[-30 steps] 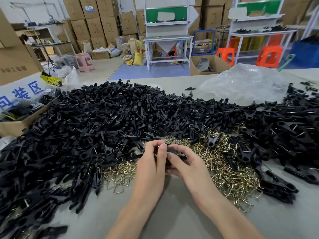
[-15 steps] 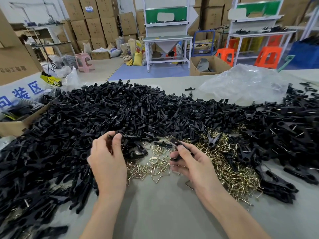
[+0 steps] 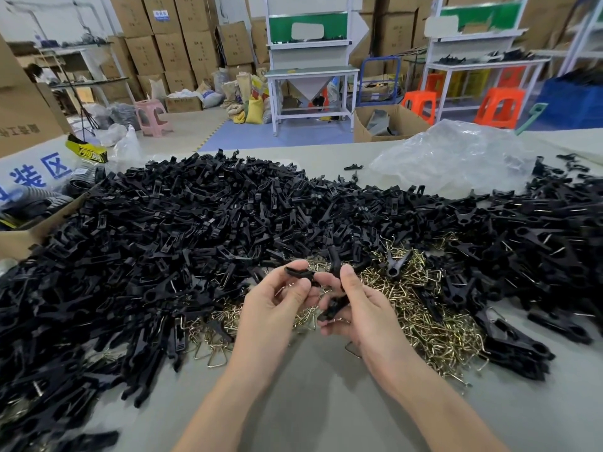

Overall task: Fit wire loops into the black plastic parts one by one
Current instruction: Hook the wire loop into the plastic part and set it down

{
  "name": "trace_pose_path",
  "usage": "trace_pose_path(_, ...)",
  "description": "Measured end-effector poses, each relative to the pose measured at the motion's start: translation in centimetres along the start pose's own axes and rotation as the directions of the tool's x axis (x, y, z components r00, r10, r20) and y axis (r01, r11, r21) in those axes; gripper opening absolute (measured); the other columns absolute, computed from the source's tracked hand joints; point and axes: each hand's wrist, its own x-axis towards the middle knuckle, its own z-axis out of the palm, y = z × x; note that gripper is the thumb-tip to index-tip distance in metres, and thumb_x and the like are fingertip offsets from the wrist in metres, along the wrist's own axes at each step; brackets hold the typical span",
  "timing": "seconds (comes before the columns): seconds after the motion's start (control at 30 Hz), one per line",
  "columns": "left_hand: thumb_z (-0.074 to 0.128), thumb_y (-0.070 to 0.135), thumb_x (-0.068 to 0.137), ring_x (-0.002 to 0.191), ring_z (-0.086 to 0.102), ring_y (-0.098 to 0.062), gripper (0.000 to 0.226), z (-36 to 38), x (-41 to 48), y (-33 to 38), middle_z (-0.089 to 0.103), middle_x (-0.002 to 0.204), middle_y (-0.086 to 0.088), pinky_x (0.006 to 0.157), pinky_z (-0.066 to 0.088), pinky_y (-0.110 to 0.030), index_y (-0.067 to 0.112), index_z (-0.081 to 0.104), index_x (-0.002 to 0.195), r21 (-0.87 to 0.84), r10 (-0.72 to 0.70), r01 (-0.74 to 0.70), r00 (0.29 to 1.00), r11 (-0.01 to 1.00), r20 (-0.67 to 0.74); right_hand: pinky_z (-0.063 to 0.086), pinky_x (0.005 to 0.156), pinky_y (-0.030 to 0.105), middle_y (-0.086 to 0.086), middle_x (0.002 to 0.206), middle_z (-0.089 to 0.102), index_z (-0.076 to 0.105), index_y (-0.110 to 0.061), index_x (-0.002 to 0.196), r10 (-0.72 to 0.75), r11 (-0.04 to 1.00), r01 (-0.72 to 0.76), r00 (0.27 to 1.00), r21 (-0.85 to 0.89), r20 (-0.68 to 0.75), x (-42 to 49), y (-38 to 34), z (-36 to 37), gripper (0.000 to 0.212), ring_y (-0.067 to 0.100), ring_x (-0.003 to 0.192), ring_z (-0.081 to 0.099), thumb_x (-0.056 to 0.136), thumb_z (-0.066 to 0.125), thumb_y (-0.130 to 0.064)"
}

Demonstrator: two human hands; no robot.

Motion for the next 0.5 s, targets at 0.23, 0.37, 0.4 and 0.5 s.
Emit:
trace_pose_path(0.23,0.055,0.017,0.103,0.076,0.066,-0.012,0.029,-0.12,0.34,-0.34,0.073,0.081,0.0,0.077,0.057,-0.028,0.038,0.075,0.102,-0.037,-0.04,0.04,0.999,0.999,-0.015,0.051,0.05,0.026,-0.001,0.073,0.064,0.076,-0.018,0.103,-0.05,0.989,0.048,0.999,-0.14,-0.012,-0.29,0.15,0.22,0.044,0.015,0.061,0.061,0.096,0.046,-0.05)
trace_pose_path(0.37,0.053,0.018,0.104,0.08,0.069,-0.013,0.031,0.1,0.22,-0.02,0.076,0.092,0.002,0.072,0.057,-0.024,0.042,0.073,0.104,0.017,-0.012,0.011,0.998,1.0,0.058,0.05,0.054,0.026,0.003,0.067,0.068,0.067,-0.006,0.088,-0.1,0.95,0.096,0.995,-0.297,0.001,-0.38,0.18,0.06,0.056,0.016,0.06,0.061,0.096,0.041,-0.055)
trace_pose_path(0.4,0.053,0.018,0.104,0.084,0.071,-0.015,0.031,0.24,0.1,0.08,0.077,0.097,0.0,0.073,0.058,-0.026,0.042,0.072,0.107,0.021,-0.008,0.006,0.997,1.0,0.073,0.05,0.056,0.024,0.003,0.067,0.068,0.066,-0.008,0.087,-0.114,0.933,0.111,0.993,-0.342,0.01,-0.47,0.22,0.01,0.055,0.015,0.061,0.062,0.098,0.04,-0.055)
trace_pose_path(0.5,0.055,0.017,0.103,0.094,0.073,-0.018,0.034,0.56,-0.19,0.18,0.077,0.102,0.003,0.084,0.06,-0.038,0.048,0.07,0.106,0.088,0.051,-0.057,0.996,0.994,0.077,0.048,0.063,0.015,-0.009,0.074,0.071,0.072,-0.026,0.1,-0.178,0.873,0.179,0.983,-0.453,0.047,-0.72,0.46,0.03,0.041,0.0,0.067,0.064,0.104,0.038,-0.049)
